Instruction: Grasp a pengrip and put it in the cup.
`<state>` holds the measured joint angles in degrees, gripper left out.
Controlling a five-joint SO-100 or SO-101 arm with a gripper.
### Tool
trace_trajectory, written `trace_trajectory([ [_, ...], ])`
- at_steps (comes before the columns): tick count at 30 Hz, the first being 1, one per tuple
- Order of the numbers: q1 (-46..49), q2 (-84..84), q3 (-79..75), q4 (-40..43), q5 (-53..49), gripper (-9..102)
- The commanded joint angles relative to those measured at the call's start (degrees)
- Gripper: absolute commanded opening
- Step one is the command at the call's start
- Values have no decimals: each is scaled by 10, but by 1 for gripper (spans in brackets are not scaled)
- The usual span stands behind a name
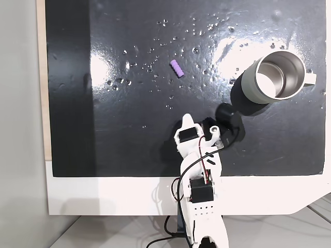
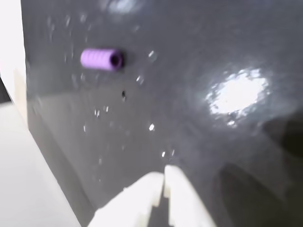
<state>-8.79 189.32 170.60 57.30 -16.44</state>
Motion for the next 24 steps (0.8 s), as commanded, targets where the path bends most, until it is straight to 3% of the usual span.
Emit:
trace_trajectory([
  [1, -24, -33, -111, 33, -91, 0],
  [13, 44, -490, -552, 141, -456, 0],
  [18, 43, -508, -572, 65, -629, 6],
  [24, 11, -595, -614, 35, -757, 12],
])
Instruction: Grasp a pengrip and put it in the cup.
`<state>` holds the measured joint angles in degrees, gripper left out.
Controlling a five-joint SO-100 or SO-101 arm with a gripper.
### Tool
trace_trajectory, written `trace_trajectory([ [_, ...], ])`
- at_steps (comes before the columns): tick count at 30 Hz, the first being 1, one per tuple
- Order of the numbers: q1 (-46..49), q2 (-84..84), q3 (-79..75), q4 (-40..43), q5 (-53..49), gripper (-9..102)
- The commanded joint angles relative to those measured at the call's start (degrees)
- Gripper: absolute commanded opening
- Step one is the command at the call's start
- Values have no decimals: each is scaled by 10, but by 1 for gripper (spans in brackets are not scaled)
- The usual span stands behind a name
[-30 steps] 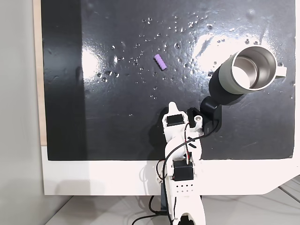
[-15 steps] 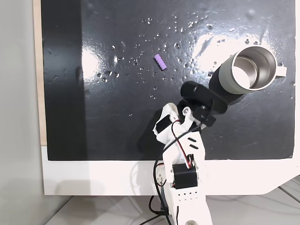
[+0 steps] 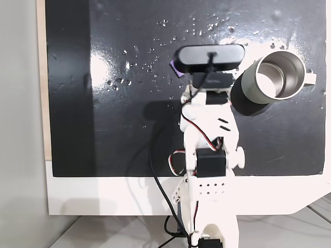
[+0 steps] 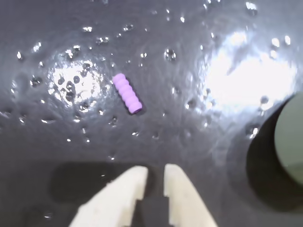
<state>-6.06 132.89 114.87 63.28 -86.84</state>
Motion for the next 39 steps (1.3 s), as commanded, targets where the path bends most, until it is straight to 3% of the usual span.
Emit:
trace_trajectory([
  [1, -18, -52, -69, -25, -65, 12],
  [13, -26, -267, -159, -35, -176, 26],
  [29, -44, -450, -146, -189, -202, 27],
  [39, -43, -539, -145, -243, -206, 25],
])
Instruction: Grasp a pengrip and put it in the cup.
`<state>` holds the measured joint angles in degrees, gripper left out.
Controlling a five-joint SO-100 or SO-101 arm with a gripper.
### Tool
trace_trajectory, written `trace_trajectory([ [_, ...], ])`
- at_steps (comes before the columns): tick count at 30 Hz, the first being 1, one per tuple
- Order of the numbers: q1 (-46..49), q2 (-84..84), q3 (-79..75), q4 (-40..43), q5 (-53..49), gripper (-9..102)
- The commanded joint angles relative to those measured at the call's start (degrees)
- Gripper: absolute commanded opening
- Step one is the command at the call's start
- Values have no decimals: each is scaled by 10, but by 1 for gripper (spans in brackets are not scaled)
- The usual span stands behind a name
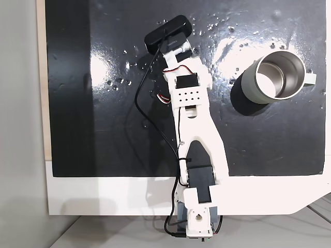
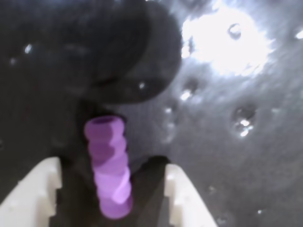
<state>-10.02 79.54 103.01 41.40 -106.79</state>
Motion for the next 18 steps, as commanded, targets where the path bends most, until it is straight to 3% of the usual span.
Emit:
trace_trajectory([
  [1, -4, -11, -26, -30, -6, 23],
  [8, -1, -25, 25, -121, -6, 7],
  [18, 3, -10, 99, -194, 8, 0],
])
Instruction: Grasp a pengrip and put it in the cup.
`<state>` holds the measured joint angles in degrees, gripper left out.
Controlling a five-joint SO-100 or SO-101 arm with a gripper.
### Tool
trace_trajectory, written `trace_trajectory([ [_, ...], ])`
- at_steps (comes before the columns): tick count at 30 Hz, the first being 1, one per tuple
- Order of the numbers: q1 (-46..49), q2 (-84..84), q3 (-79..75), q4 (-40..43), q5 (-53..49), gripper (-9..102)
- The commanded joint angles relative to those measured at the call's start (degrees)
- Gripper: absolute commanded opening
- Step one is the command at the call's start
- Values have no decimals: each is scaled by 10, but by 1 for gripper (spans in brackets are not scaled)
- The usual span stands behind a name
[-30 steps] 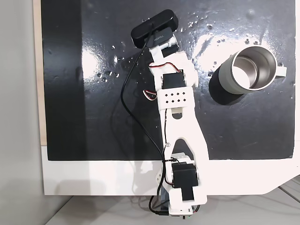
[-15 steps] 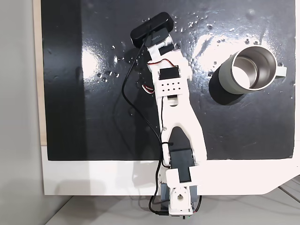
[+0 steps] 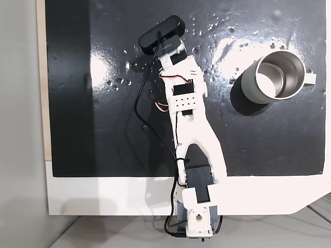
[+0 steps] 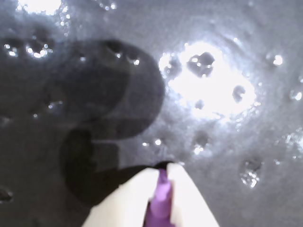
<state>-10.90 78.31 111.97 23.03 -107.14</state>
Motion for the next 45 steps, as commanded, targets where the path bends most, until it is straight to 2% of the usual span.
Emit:
trace_trajectory([
  [1, 11, 3, 5, -11, 19, 0],
  [3, 11, 6, -14, 4, 41, 0],
  [7, 9, 36, -90, 111, 103, 0],
  [12, 12, 125, -124, 193, 178, 0],
  [19, 45, 265, -127, 290, 202, 0],
  [27, 133, 424, -163, 406, 205, 0],
  [37, 277, 461, -203, 422, 156, 0],
  [45, 339, 408, -207, 345, 121, 0],
])
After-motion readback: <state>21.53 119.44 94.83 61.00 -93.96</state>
